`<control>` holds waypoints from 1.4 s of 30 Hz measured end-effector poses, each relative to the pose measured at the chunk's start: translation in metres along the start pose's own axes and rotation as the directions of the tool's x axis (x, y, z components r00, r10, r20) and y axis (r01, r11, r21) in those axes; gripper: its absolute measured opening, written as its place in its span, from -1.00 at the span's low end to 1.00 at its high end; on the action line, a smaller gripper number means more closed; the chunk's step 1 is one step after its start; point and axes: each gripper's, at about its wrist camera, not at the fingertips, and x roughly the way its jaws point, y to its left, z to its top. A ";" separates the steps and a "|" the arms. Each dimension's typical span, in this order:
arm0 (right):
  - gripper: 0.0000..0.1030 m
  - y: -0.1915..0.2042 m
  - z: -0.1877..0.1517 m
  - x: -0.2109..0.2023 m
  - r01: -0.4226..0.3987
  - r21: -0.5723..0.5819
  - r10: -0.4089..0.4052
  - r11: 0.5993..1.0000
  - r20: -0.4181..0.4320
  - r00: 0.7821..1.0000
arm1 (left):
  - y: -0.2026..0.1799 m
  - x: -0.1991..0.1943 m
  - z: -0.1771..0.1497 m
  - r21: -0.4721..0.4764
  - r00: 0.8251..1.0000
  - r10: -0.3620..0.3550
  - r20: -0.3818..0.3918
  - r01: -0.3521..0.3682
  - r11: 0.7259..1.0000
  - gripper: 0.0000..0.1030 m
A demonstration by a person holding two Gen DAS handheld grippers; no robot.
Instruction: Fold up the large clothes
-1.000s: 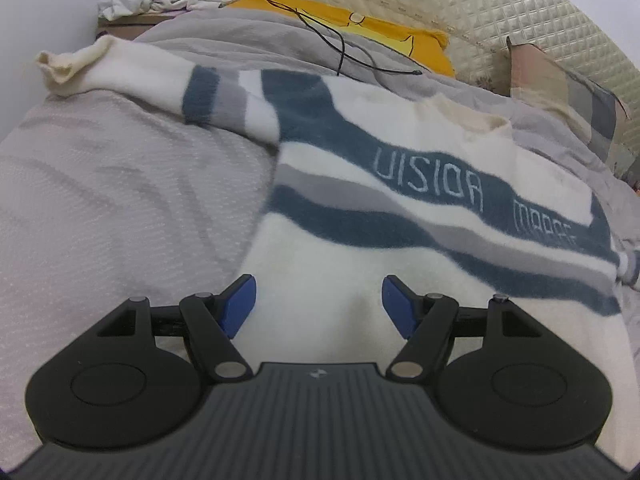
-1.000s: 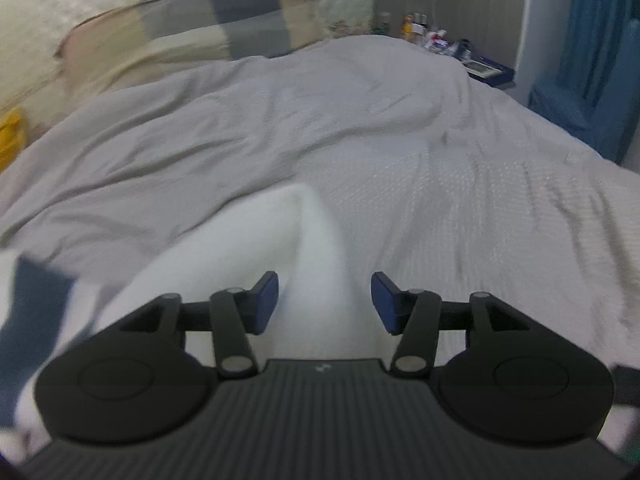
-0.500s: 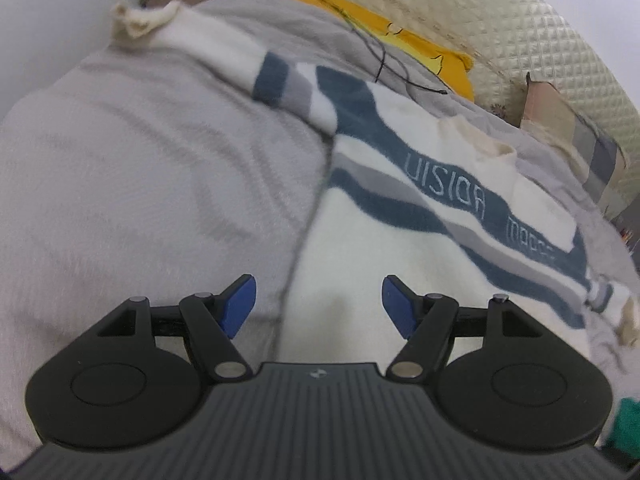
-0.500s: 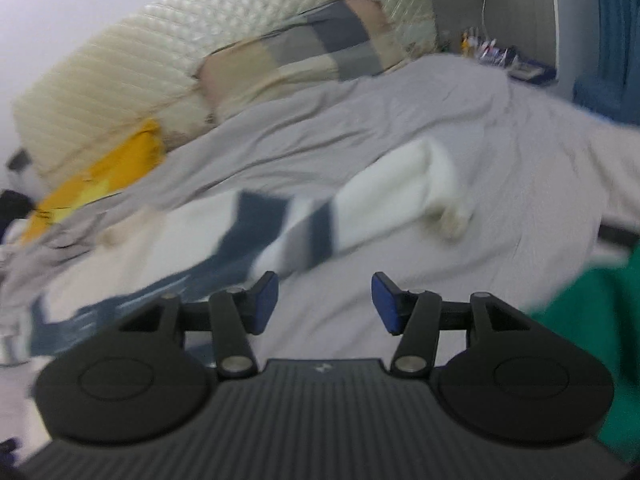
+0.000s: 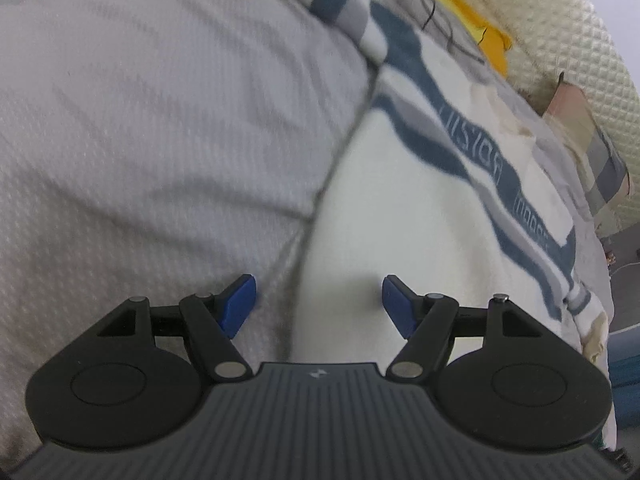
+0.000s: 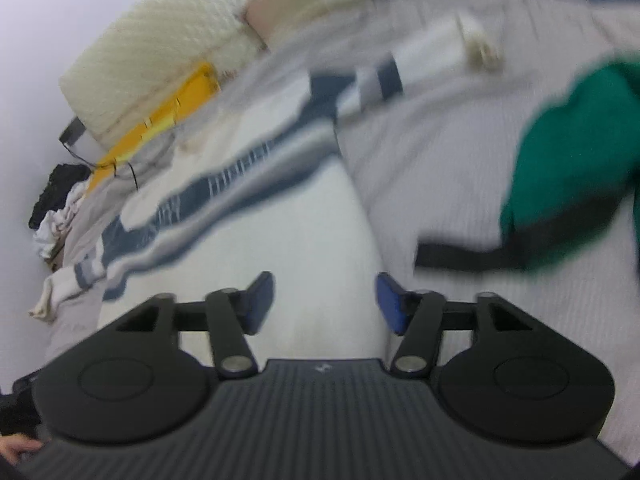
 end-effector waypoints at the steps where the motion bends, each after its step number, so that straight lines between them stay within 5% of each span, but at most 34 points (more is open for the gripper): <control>1: 0.40 -0.006 -0.004 0.005 0.005 0.024 -0.004 1.000 -0.031 0.999 | -0.001 0.002 -0.002 0.003 1.000 0.007 -0.004 -0.007 1.000 0.46; 6: 0.50 -0.017 -0.018 0.027 0.011 0.095 0.002 0.995 -0.132 0.991 | -0.010 0.006 -0.008 0.038 0.999 0.032 -0.013 -0.032 0.999 0.50; 11: 0.56 -0.026 -0.024 0.052 -0.035 0.173 0.070 0.984 -0.202 0.977 | -0.011 0.009 -0.016 0.031 0.998 -0.023 -0.067 0.025 0.999 0.47; 14: 0.57 -0.027 -0.023 0.048 -0.156 0.232 0.200 0.960 -0.179 0.963 | -0.015 0.011 -0.022 0.030 0.991 -0.071 -0.115 0.075 0.997 0.32; 17: 0.54 -0.023 -0.023 0.045 -0.248 0.238 0.291 0.939 -0.167 0.942 | -0.019 0.011 -0.026 0.053 0.989 -0.064 -0.135 0.072 0.996 -0.12; 21: -0.04 -0.018 -0.028 0.052 -0.168 0.192 0.211 0.967 -0.236 0.948 | -0.022 0.002 -0.027 0.059 0.993 -0.061 -0.105 0.067 0.996 -0.58; 22: -0.33 -0.018 -0.029 0.052 -0.152 0.189 0.196 0.970 -0.242 0.950 | -0.023 -0.001 -0.027 0.055 0.993 -0.068 -0.096 0.073 0.996 -0.61; 24: -0.50 -0.020 -0.026 0.048 -0.136 0.180 0.176 0.974 -0.232 0.957 | -0.023 -0.011 -0.025 0.051 0.992 -0.096 -0.084 0.100 0.994 -0.64; 28: -0.79 -0.023 -0.014 0.016 -0.235 0.184 0.262 0.954 -0.136 0.955 | -0.026 -0.037 -0.018 0.075 0.989 -0.135 -0.063 0.139 0.987 -0.68; 34: -0.82 -0.021 0.001 -0.020 -0.257 0.112 0.263 0.960 -0.034 0.964 | -0.038 -0.072 -0.004 0.150 0.986 -0.153 -0.059 0.161 0.975 -0.68; 42: -0.81 -0.030 -0.013 0.021 -0.049 0.143 0.072 0.988 -0.160 0.985 | -0.049 -0.050 -0.005 0.220 0.991 0.028 -0.133 0.002 0.975 -0.67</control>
